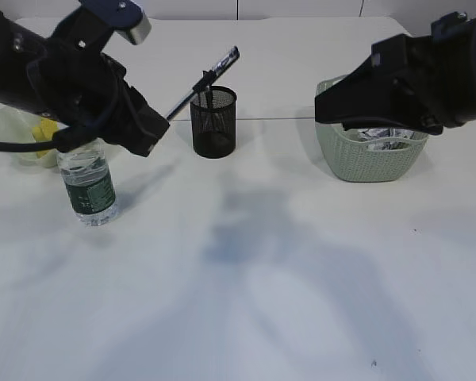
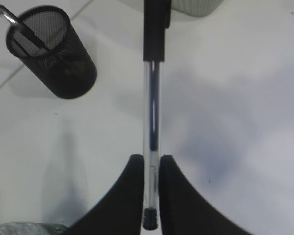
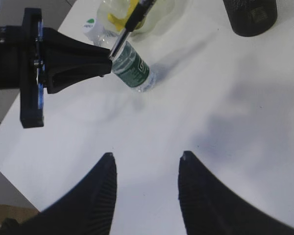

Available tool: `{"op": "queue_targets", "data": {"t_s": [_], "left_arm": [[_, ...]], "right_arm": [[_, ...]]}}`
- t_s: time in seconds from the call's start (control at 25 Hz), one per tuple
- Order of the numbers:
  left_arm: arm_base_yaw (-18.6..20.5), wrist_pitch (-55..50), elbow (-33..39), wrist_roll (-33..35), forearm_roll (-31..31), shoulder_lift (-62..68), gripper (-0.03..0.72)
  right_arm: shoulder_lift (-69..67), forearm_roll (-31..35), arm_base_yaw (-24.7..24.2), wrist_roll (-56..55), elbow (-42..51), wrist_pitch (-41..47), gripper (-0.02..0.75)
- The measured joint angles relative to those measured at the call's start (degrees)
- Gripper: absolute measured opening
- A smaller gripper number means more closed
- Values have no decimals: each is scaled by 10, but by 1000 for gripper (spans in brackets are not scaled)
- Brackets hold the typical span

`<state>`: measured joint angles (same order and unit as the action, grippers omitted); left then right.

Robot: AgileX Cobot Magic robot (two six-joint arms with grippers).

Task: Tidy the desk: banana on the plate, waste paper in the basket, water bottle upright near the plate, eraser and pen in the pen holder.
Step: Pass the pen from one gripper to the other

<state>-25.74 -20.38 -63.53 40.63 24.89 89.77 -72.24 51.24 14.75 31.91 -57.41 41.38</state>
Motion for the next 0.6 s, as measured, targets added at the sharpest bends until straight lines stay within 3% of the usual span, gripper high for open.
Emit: {"op": "queue_targets", "data": {"t_s": [0.24, 0.4, 0.6], "left_arm": [[0, 18, 0, 0, 9, -49, 23], [0, 21, 0, 0, 20, -74, 23], [0, 36, 1, 0, 52, -94, 23]], "right_arm": [[-18, 109, 0, 23, 0, -93, 319], [-18, 259, 0, 41, 0, -162, 317], [-20, 447, 0, 166, -1, -165, 313]]}}
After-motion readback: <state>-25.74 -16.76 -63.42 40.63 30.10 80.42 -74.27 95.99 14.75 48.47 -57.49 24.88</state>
